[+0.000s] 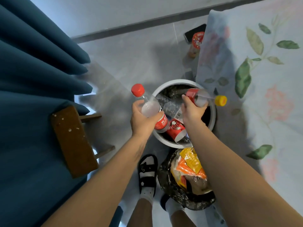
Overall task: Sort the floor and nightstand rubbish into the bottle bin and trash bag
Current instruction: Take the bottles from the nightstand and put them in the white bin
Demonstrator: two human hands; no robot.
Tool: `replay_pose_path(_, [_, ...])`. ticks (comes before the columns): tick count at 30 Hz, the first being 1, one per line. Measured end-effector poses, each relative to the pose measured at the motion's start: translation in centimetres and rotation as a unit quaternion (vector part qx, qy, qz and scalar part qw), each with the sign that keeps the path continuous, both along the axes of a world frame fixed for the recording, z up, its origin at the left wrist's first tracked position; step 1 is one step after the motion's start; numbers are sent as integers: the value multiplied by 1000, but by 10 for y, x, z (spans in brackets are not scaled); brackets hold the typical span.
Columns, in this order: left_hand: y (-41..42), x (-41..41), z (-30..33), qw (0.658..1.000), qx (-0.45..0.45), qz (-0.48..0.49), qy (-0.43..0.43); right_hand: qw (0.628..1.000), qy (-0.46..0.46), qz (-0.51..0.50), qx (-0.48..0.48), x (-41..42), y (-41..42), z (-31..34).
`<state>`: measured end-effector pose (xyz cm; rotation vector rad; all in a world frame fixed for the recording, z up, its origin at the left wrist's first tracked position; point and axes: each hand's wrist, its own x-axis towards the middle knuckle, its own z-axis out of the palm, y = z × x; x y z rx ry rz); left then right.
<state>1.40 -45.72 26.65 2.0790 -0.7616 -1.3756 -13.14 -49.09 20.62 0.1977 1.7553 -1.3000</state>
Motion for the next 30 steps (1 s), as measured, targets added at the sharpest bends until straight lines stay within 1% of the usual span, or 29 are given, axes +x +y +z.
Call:
replay_pose_path(1, [2,0,-3,1000,-5,-8,5,998,-47,-45,-9,4,2,-3])
replay_pose_path(3, [4,-1,-9,999,-13,-30,7,992,-95,-86,-3,1,2,-8])
replay_pose_path(5, [6,-2,-16,998,-17,-56,8,988,-138,-72,21,-10,1,-13])
replay_pose_path(7, [6,-6,-18,997,-22,-78,0,982,-170,-30,71,-21,-3,-14])
replay_pose_path(10, [-1,-13,-16,990,-43,-131,-33,977,-180,-9,114,-25,-11,-13])
replay_pose_path(12, [-7,-19,-15,981,-52,-174,-62,976,-189,-4,109,-21,-14,-11])
replay_pose_path(14, [-12,-25,-14,973,-52,-207,-92,977,-191,-18,96,-20,-11,-9])
replay_pose_path(16, [-16,-31,-13,961,-43,-246,-119,974,-203,-44,85,-17,-2,7])
replay_pose_path(18, [-17,-37,-15,937,-34,-315,-148,976,-196,-51,83,-13,15,27])
replay_pose_path(20, [-15,-44,-16,903,-19,-392,-176,978,-186,-41,85,-9,41,43])
replay_pose_path(23, [-11,-56,-19,847,8,-486,-213,979,-155,-15,128,-11,90,57])
replay_pose_path(26, [-12,-68,-22,798,14,-541,-264,976,-132,25,172,-16,133,62])
replay_pose_path(30, [-19,-82,-32,716,19,-609,-341,969,-137,62,195,-24,162,65])
